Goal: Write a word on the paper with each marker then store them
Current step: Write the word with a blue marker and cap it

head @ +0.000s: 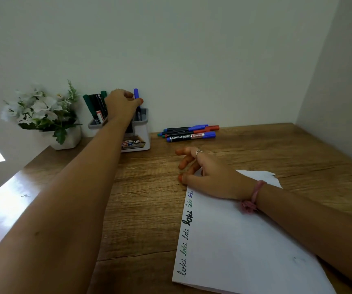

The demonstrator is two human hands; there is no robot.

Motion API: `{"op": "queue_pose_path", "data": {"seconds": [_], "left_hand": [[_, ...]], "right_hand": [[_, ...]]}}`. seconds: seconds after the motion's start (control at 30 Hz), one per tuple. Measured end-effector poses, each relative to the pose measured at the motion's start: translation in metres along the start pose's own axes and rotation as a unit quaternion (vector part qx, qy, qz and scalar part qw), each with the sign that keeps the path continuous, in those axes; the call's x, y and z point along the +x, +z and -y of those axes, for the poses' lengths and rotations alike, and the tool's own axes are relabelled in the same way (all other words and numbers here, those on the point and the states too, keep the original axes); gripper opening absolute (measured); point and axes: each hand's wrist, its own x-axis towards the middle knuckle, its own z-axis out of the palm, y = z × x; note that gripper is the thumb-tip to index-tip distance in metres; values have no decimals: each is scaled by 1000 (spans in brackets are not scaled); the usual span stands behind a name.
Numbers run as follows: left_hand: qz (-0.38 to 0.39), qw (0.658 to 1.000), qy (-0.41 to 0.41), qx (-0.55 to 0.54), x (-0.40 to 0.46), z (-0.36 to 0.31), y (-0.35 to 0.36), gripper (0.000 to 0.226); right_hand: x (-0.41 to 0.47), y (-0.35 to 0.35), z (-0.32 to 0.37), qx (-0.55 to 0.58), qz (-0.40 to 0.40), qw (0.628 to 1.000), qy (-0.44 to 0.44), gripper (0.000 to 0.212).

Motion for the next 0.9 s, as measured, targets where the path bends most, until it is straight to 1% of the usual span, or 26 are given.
{"op": "queue_pose_path", "data": {"seconds": [0.07, 0.1, 0.17, 0.2, 0.23, 0.27, 0.3, 0.33, 0.37, 0.43, 0.53, 0.6, 0.7, 0.77, 0.83, 0.9], "left_hand": [[-13, 1000, 6, -5, -2, -1, 1, 51], [-29, 999, 27, -2, -3, -3, 1, 51], [-58, 991, 120, 22, -12, -11, 2, 42], [-54, 981, 182, 35, -19, -17, 3, 35], [-22, 969, 242, 46, -26, -23, 5, 30], [32, 953, 294, 62, -35, -31, 8, 26], [99, 935, 328, 90, -44, -37, 12, 25], [163, 917, 341, 127, -54, -41, 19, 27], [212, 904, 333, 163, -62, -43, 27, 32], [276, 890, 286, 224, -73, -39, 44, 42], [320, 866, 242, 300, -77, -25, 58, 41], [323, 859, 235, 322, -78, -19, 59, 37], [318, 861, 242, 315, -79, -17, 60, 36], [324, 867, 244, 288, -82, -18, 56, 37], [321, 883, 249, 235, -86, -21, 48, 37], [289, 911, 246, 161, -93, -25, 37, 34]], "right_hand": [[-1, -1, 1, 0, 1, 1000, 2, 53], [-1, -1, 1, 3, 1, 1000, 5, 52], [-1, -2, 1, 19, -2, 1000, 10, 47], [-1, -1, 0, 31, -5, 999, 10, 43], [0, -1, 0, 42, -9, 999, 8, 38], [0, -1, -1, 52, -15, 999, 7, 32], [1, -1, -2, 59, -22, 998, 9, 27], [2, -1, -3, 66, -27, 997, 10, 23], [2, -2, -4, 74, -29, 997, 10, 20], [1, -2, -4, 85, -31, 996, 4, 18], [1, -1, -4, 89, -34, 995, 5, 19], [1, -1, -4, 93, -34, 995, 8, 20], [1, -2, -4, 102, -36, 994, 14, 17], [1, -3, -3, 109, -40, 993, 23, 16], [1, -4, -1, 121, -40, 991, 37, 15], [0, -5, 4, 143, -26, 988, 56, 14]]}}
